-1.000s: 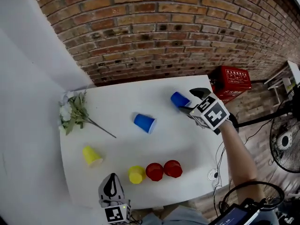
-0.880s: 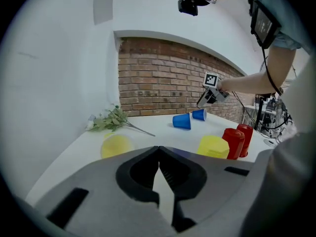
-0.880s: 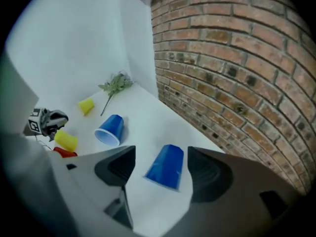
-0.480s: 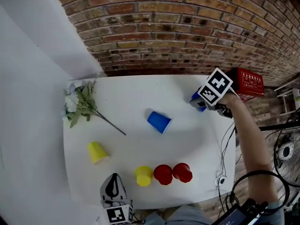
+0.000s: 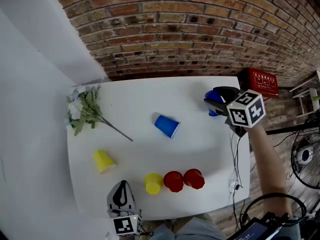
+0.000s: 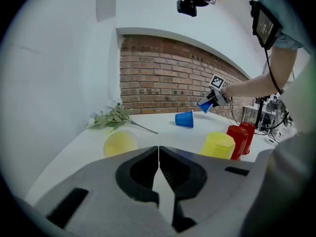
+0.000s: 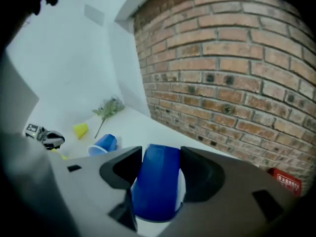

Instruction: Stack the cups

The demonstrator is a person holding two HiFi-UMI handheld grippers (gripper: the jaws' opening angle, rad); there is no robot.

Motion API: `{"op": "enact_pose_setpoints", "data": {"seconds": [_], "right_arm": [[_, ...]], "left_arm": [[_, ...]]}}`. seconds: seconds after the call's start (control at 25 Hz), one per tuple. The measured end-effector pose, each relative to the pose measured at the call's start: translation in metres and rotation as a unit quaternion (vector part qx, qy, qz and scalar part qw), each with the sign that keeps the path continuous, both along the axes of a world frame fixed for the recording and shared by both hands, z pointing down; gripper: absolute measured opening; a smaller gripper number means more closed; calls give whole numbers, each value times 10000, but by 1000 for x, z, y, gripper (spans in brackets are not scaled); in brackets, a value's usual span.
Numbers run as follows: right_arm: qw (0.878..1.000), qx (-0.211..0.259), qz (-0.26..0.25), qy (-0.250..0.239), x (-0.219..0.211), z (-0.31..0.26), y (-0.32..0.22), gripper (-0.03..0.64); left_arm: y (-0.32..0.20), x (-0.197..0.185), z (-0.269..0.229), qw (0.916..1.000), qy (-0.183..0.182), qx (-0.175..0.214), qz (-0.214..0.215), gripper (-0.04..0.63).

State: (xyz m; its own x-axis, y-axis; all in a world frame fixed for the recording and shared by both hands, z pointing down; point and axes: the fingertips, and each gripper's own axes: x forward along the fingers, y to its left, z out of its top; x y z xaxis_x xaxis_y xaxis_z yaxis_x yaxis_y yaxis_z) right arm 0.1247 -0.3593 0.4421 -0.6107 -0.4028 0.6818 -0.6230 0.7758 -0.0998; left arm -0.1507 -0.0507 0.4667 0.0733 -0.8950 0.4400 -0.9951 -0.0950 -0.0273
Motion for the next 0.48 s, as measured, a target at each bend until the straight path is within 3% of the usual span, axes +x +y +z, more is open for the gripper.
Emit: {"op": "enact_pose_setpoints", "data": {"seconds": [0.12,0.24,0.4,0.48], "right_arm": [[9939,850,120,-697,9,-4,25,250],[9853,1346,356,-989,24,6,49,264],[9807,1590,540,-998,41,13,68,283],[9830,1520,564,-862,47,21,75,329]], "left_arm": [[-1,7,-4,9996,-41,15,268,11],[0,11,-4,9989,-107,-43,457,11],[3,17,-2,9979,-194,-59,612,12],[6,21,-2,9974,-222,-101,671,14]]}}
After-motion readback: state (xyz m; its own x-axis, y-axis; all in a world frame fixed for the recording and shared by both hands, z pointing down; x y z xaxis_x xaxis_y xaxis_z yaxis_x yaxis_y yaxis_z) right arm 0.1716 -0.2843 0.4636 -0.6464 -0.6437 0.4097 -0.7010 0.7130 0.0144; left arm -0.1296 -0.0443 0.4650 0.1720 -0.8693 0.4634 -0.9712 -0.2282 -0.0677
